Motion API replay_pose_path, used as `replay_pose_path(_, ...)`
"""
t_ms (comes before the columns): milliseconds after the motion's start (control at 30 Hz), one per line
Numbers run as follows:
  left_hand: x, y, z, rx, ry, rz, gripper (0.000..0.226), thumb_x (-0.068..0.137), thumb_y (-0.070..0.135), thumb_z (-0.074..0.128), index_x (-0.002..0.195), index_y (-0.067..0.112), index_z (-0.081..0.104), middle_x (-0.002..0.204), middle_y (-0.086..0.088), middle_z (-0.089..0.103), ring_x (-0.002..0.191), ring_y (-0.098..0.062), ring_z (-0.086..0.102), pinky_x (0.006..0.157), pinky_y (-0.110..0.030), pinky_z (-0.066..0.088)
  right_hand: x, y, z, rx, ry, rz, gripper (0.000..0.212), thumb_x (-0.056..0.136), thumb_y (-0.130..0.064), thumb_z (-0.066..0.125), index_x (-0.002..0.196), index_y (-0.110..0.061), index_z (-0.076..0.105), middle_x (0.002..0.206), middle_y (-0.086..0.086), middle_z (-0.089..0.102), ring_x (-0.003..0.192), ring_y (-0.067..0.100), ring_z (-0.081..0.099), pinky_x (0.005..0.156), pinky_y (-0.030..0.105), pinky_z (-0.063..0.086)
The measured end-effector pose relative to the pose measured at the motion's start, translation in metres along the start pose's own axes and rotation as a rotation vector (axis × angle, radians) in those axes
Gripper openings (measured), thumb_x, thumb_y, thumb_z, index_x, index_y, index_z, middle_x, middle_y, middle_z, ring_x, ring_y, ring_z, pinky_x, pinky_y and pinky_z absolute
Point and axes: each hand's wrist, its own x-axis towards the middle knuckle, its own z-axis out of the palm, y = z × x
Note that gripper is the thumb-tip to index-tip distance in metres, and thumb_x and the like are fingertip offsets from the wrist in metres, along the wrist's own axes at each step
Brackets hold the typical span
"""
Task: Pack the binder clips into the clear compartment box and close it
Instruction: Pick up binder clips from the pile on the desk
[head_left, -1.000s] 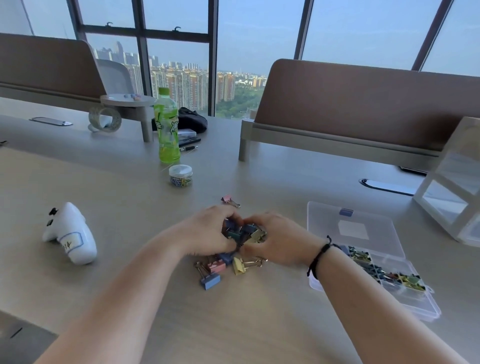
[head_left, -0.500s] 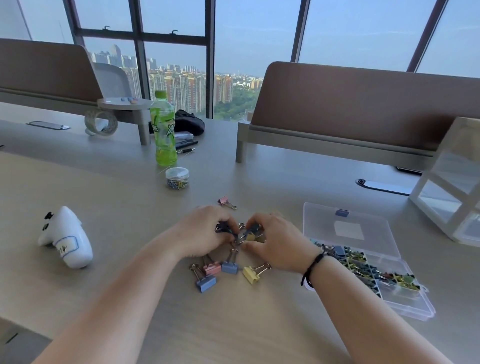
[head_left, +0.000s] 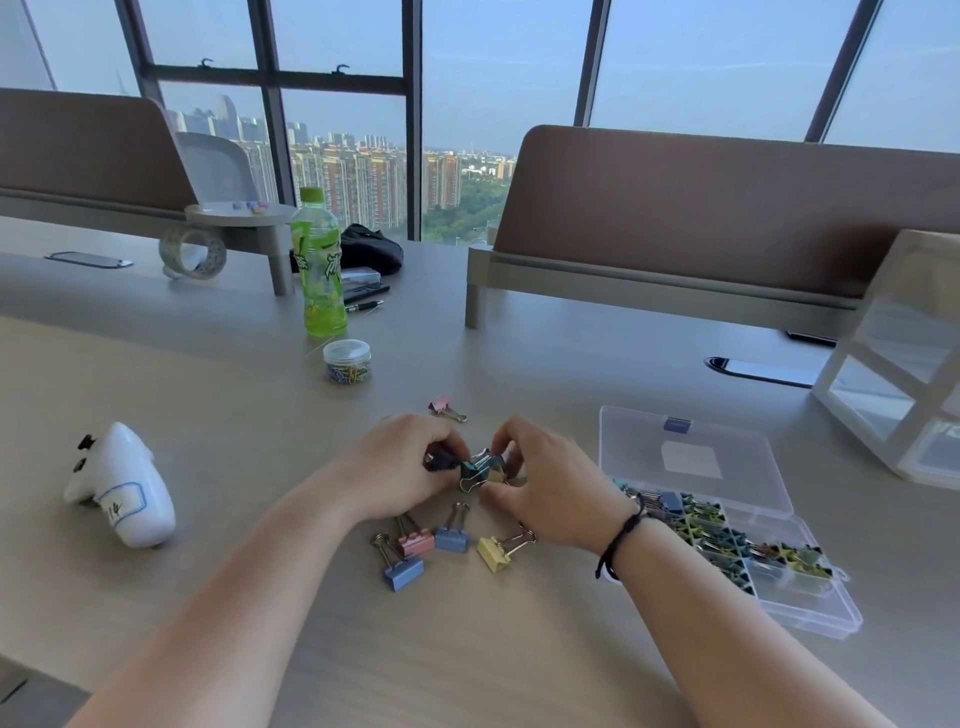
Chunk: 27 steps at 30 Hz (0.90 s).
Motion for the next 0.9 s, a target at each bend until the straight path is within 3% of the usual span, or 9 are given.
replay_pose_path(133, -0.001, 0.002, -0.001, 0.012, 0.006, -0.010, 0.017, 0.082, 0.019, 0.075, 0.093, 0.032, 0.073, 0.089, 0.014, 0.071, 0.086, -0.002, 0.066, 0.080, -0.025, 0.055, 0.000, 0.002, -0.001, 0.023, 0.018, -0.011, 0.022, 0.083, -0.034, 0.070, 0.099, -0.029, 0.056, 0.087, -0.008, 0.063, 0.071, 0.005, 0.053, 0.058, 0.021, 0.037)
replay_pose_path(200, -0.002, 0.003, -0.003, -0.001, 0.029, -0.013, 0.020, 0.081, 0.014, 0.073, 0.092, 0.030, 0.072, 0.088, 0.012, 0.071, 0.084, -0.003, 0.067, 0.076, -0.019, 0.054, 0.000, 0.001, -0.002, 0.054, 0.036, -0.006, 0.020, 0.083, -0.036, 0.070, 0.096, -0.032, 0.056, 0.082, -0.009, 0.062, 0.066, 0.000, 0.052, 0.057, 0.019, 0.038)
replay_pose_path(333, -0.003, 0.004, -0.006, -0.082, 0.112, -0.033, 0.021, 0.079, 0.005, 0.074, 0.091, 0.022, 0.074, 0.086, 0.009, 0.072, 0.077, 0.002, 0.066, 0.064, -0.005, 0.044, -0.001, 0.001, -0.006, 0.109, 0.059, 0.013, 0.019, 0.082, -0.034, 0.072, 0.096, -0.030, 0.059, 0.077, -0.006, 0.064, 0.066, 0.006, 0.057, 0.063, 0.026, 0.047)
replay_pose_path(433, -0.001, 0.003, -0.006, -0.105, 0.159, -0.048, 0.020, 0.078, 0.007, 0.076, 0.090, 0.023, 0.075, 0.087, 0.009, 0.073, 0.079, 0.001, 0.066, 0.071, -0.014, 0.048, -0.002, 0.003, -0.007, 0.097, 0.042, 0.017, 0.020, 0.083, -0.035, 0.072, 0.098, -0.029, 0.060, 0.079, -0.007, 0.064, 0.068, 0.004, 0.056, 0.063, 0.025, 0.047)
replay_pose_path(567, 0.000, 0.003, -0.003, -0.032, 0.086, -0.026, 0.023, 0.083, 0.008, 0.069, 0.091, 0.028, 0.077, 0.088, 0.008, 0.074, 0.084, -0.006, 0.068, 0.078, -0.026, 0.054, -0.002, 0.004, -0.005, 0.097, 0.021, 0.012, 0.018, 0.082, -0.033, 0.072, 0.095, -0.031, 0.059, 0.075, -0.008, 0.063, 0.065, 0.001, 0.055, 0.061, 0.023, 0.045)
replay_pose_path(767, -0.001, 0.010, -0.004, -0.129, 0.124, -0.053, 0.037, 0.093, -0.007, 0.048, 0.095, 0.018, 0.075, 0.080, 0.014, 0.067, 0.066, 0.011, 0.059, 0.062, -0.003, 0.039, -0.002, 0.005, -0.009, 0.151, 0.040, 0.015, 0.016, 0.080, -0.030, 0.074, 0.090, -0.031, 0.062, 0.072, -0.008, 0.062, 0.058, 0.001, 0.052, 0.059, 0.022, 0.044)
replay_pose_path(900, 0.000, 0.011, -0.006, -0.138, 0.201, -0.097, 0.042, 0.091, -0.008, 0.040, 0.089, 0.019, 0.072, 0.080, 0.015, 0.064, 0.069, 0.007, 0.057, 0.060, -0.006, 0.038, -0.001, 0.006, -0.018, 0.434, 0.102, 0.085, 0.014, 0.081, -0.024, 0.077, 0.088, -0.024, 0.065, 0.072, 0.004, 0.067, 0.054, 0.008, 0.054, 0.057, 0.025, 0.048)
